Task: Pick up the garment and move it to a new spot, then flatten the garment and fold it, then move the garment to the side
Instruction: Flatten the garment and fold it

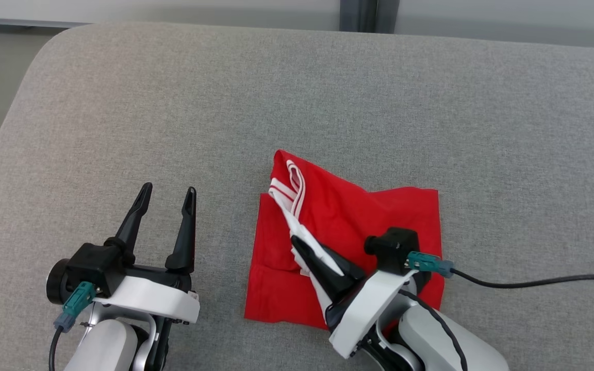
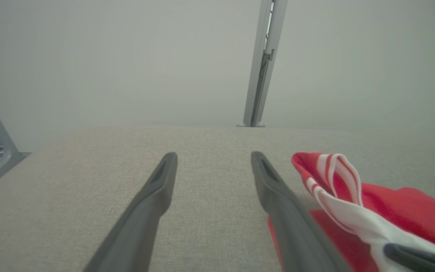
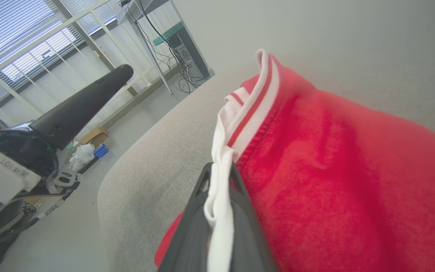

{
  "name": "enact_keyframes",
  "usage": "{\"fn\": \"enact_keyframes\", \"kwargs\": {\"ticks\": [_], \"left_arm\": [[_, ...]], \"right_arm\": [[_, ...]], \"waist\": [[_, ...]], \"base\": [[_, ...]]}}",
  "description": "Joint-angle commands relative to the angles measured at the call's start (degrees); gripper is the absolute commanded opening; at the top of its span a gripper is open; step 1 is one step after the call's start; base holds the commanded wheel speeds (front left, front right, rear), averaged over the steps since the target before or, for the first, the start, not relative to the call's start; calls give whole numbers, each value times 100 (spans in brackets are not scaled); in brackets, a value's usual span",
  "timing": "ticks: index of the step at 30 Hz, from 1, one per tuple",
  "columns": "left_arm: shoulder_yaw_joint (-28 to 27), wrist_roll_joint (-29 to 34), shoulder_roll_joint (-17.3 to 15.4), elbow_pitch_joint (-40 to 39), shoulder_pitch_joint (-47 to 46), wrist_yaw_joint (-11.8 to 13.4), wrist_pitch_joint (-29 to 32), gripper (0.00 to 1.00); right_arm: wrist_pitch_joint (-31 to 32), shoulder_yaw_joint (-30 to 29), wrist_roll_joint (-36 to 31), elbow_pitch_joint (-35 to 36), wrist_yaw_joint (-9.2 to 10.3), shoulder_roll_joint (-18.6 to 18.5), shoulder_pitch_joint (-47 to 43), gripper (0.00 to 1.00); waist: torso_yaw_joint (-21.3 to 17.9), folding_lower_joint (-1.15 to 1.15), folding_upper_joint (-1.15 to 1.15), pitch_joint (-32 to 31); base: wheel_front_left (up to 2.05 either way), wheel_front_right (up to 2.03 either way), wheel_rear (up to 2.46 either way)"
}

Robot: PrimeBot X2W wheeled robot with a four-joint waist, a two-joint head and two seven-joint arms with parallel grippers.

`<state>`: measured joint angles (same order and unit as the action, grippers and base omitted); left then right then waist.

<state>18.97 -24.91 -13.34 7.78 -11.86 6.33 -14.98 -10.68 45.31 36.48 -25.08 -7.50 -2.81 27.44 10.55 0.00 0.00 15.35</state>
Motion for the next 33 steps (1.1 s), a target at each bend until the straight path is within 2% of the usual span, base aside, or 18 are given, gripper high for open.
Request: {"fn": "enact_keyframes", "kwargs": {"ticks": [1, 2, 3, 4, 8, 10, 13, 16, 22, 33], "left_arm": [[-8, 27, 0, 22, -92, -41, -19, 100], [-16, 35, 8, 40, -103, -55, -19, 100], [-30, 43, 13, 51, -110, -71, -19, 100], [-35, 52, 21, 62, -121, -83, -20, 100], [-83, 92, 50, 108, -154, -103, -20, 100], [-112, 102, 46, 119, -158, -123, -20, 100], [-146, 124, 57, 129, -157, -121, -20, 100], [-194, 137, 50, 135, -115, -114, -20, 100], [-266, 158, 33, 138, -32, -86, -19, 100], [-491, 108, -116, 32, -25, -31, -20, 100]], "right_arm": [[-29, 101, 232, -71, 3, -23, 95, 0], [8, 228, 372, -119, 2, -22, 150, 30], [-67, 312, 510, -110, 2, -19, 233, 51], [-89, 405, 684, -137, 2, -23, 289, 100], [-266, 876, 1512, -50, 2, -23, 501, 100], [-357, 979, 1627, 35, 2, -28, 684, 100], [-441, 792, 1676, 223, 3, -32, 833, 100], [-457, 38, 1324, 606, 2, -32, 833, 100], [-453, -1560, 227, 1303, 2, -30, 209, 100], [-337, -3531, -1246, 1890, 2, -185, -1073, 100]], "waist": [[21, 0, 0, 29], [25, 0, 0, 37], [23, 0, 0, 44], [20, 0, 0, 51], [-28, 0, 0, 60], [-63, 0, 0, 61], [-130, 0, 0, 54], [-216, 0, 0, 29], [-356, 0, 0, -51], [-607, 0, 0, -179]], "base": [[0, 0, 0], [0, 0, 0], [0, 0, 0], [0, 0, 0], [0, 0, 0], [0, 0, 0], [0, 0, 0], [0, 0, 0], [0, 0, 0], [0, 0, 0]]}}
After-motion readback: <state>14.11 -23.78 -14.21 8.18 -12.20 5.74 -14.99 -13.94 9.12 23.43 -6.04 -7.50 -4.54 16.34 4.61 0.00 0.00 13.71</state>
